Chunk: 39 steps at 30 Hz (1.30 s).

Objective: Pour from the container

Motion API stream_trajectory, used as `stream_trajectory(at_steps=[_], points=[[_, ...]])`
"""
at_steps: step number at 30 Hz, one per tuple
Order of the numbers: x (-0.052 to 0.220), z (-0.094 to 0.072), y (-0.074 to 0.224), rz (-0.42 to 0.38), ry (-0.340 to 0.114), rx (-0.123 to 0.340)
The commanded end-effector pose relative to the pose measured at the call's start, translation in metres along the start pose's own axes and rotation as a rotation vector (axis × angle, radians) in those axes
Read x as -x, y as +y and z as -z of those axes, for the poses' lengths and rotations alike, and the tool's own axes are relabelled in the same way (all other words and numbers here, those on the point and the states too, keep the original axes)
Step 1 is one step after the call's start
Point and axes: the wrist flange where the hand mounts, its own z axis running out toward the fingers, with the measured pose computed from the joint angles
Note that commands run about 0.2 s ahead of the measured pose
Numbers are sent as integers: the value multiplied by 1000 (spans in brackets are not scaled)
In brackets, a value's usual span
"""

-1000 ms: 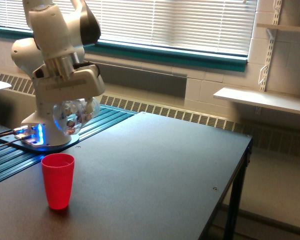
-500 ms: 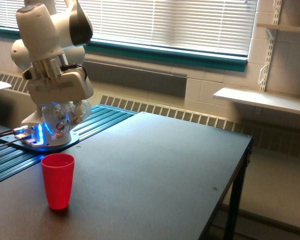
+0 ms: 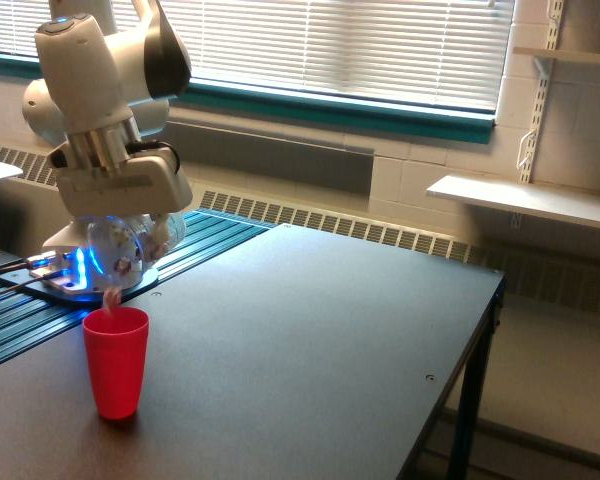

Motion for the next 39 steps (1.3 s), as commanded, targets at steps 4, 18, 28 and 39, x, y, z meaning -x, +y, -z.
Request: stream_trajectory(at_steps=[4,18,28,39], points=[[14,3,-24,54,-16,-3],[8,1,-32,53,-26,13],[-1,-3,-28,43,-68,30],[-12,-8,-27,4,-115,59]])
